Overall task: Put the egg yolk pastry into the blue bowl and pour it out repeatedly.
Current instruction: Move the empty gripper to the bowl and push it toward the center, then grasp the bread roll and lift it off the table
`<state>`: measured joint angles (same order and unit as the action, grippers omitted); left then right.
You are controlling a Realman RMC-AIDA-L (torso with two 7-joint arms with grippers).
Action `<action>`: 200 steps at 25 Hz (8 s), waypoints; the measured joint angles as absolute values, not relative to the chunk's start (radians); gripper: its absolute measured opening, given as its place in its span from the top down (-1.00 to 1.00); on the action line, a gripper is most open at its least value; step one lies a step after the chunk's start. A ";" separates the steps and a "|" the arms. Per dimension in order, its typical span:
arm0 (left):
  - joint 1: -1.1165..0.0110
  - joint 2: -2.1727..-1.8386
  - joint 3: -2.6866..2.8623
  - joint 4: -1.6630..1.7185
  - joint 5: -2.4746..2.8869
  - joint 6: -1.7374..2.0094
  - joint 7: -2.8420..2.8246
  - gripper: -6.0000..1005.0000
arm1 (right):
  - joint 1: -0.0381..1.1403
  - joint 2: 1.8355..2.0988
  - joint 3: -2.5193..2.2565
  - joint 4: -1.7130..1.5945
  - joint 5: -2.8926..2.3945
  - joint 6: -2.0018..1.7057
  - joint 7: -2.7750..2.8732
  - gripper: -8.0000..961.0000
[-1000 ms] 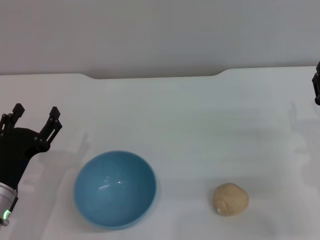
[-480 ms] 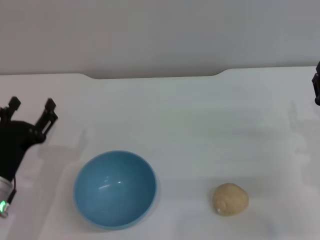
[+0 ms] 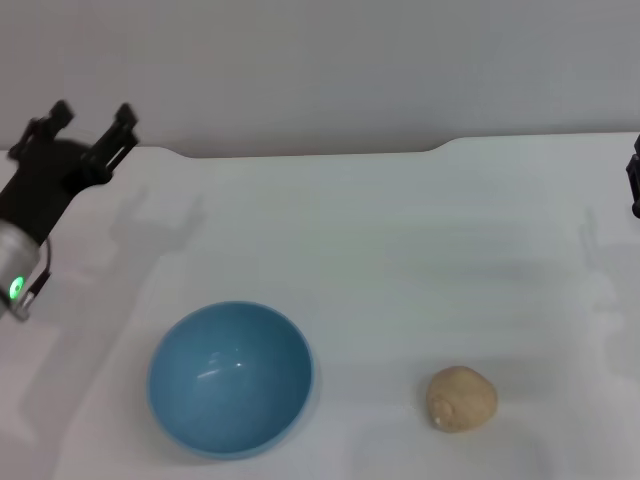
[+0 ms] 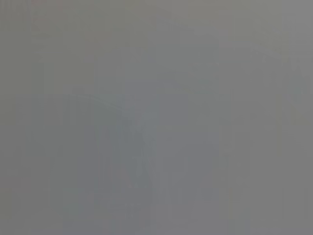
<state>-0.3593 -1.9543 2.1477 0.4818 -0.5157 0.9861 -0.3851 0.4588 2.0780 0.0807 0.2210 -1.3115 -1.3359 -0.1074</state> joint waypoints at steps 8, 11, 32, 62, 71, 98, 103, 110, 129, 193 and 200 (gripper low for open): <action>-0.345 -1.874 1.993 0.910 -0.189 0.344 -0.551 -0.67 | 0.457 2.079 0.087 0.218 -1.312 -1.336 -0.107 -0.04; -0.310 -1.867 1.974 1.059 -0.130 0.175 -0.563 -0.67 | 0.460 2.079 0.089 0.215 -1.312 -1.328 -0.107 -0.04; -0.209 -2.052 1.679 1.712 -0.408 -1.137 0.020 -0.67 | 0.490 2.074 0.087 0.175 -1.312 -1.263 -0.107 -0.04; -0.287 -2.060 1.643 1.688 -0.381 -1.474 -0.016 -0.67 | 0.487 2.075 0.088 0.162 -1.312 -1.245 -0.107 -0.04; -0.309 -2.062 1.673 1.639 -0.386 -1.479 -0.027 -0.67 | 0.484 2.077 0.084 0.165 -1.312 -1.246 -0.107 -0.04; -0.452 -2.065 1.692 1.391 -0.411 -1.433 -0.036 -0.51 | 0.475 2.079 0.089 0.161 -1.305 -1.246 -0.107 -0.04; -0.466 -2.065 1.692 1.372 -0.411 -1.426 -0.037 -0.18 | 0.477 2.079 0.089 0.161 -1.303 -1.246 -0.107 -0.04; -0.471 -2.065 1.694 1.371 -0.411 -1.422 -0.033 0.01 | 0.478 2.077 0.089 0.161 -1.305 -1.246 -0.107 -0.04; -0.479 -2.062 1.720 1.371 -0.410 -1.400 -0.026 0.98 | 0.477 2.077 0.144 0.188 -1.302 -1.225 -0.102 -0.04; -0.515 -2.059 1.720 1.371 -0.413 -1.446 -0.023 0.99 | 0.582 2.014 1.892 1.219 -2.327 1.485 -0.420 -0.04; -0.517 -2.061 1.731 1.371 -0.413 -1.449 -0.022 0.99 | 0.591 2.014 1.846 1.220 -2.328 1.640 -0.430 -0.04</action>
<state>-0.5169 -2.0614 1.7309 1.3713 -0.4127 -1.4488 -0.0216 0.5912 2.0142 1.8459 1.2200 -2.3281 1.6399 -0.4297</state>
